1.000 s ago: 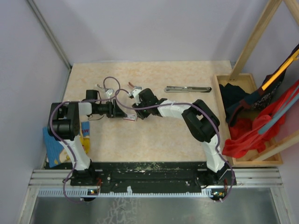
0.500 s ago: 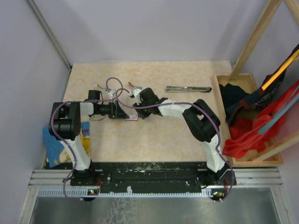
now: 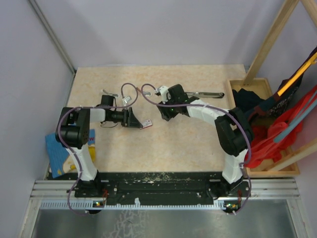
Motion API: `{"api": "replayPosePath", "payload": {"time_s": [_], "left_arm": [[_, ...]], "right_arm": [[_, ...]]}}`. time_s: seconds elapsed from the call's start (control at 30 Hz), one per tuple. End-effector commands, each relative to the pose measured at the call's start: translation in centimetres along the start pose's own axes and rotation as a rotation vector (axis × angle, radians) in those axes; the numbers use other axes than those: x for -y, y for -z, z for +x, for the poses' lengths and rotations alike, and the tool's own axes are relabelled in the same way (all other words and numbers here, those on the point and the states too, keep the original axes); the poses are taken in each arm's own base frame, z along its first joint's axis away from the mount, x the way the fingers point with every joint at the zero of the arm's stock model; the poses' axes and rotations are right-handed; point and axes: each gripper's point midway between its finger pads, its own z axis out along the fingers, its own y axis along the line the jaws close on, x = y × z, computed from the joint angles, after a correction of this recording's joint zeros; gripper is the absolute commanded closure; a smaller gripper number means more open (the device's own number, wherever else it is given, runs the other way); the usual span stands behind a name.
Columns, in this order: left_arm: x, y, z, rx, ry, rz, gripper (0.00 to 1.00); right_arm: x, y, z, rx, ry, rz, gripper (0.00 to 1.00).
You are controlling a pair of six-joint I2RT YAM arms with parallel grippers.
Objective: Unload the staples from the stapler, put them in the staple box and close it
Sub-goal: Close the staple box at the center of the board.
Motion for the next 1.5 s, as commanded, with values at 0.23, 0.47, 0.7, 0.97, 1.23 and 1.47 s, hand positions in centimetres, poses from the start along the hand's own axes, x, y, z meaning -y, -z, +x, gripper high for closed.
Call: {"api": "replayPosePath", "payload": {"time_s": [0.23,0.47,0.7,0.97,1.23,1.47], "left_arm": [[-2.2,-2.1,-2.6,0.017,-0.033,-0.087,0.27],[-2.3,-1.5,-2.3,0.01,-0.063,-0.127,0.26],[-2.8,-1.2,-2.7,0.015,-0.09,-0.17,0.26],[-3.0,-1.4,-2.6,0.015,-0.082,-0.161,0.27],[-2.8,-1.6,-2.4,0.016,-0.079,-0.141,0.26],[-2.8,-1.7,-2.1,0.013,-0.07,-0.132,0.26]], "right_arm": [[-2.0,4.8,-2.0,0.14,0.12,-0.11,0.41],[-4.3,2.4,-0.8,0.083,-0.012,-0.262,0.47],[-5.4,0.8,-0.6,0.044,-0.101,-0.344,0.62],[-5.5,-0.7,-0.7,0.022,-0.179,-0.358,0.82],[-4.2,-2.6,-1.0,0.014,-0.21,-0.318,0.88],[-3.9,-3.6,-1.2,0.007,-0.227,-0.311,0.89]]}}
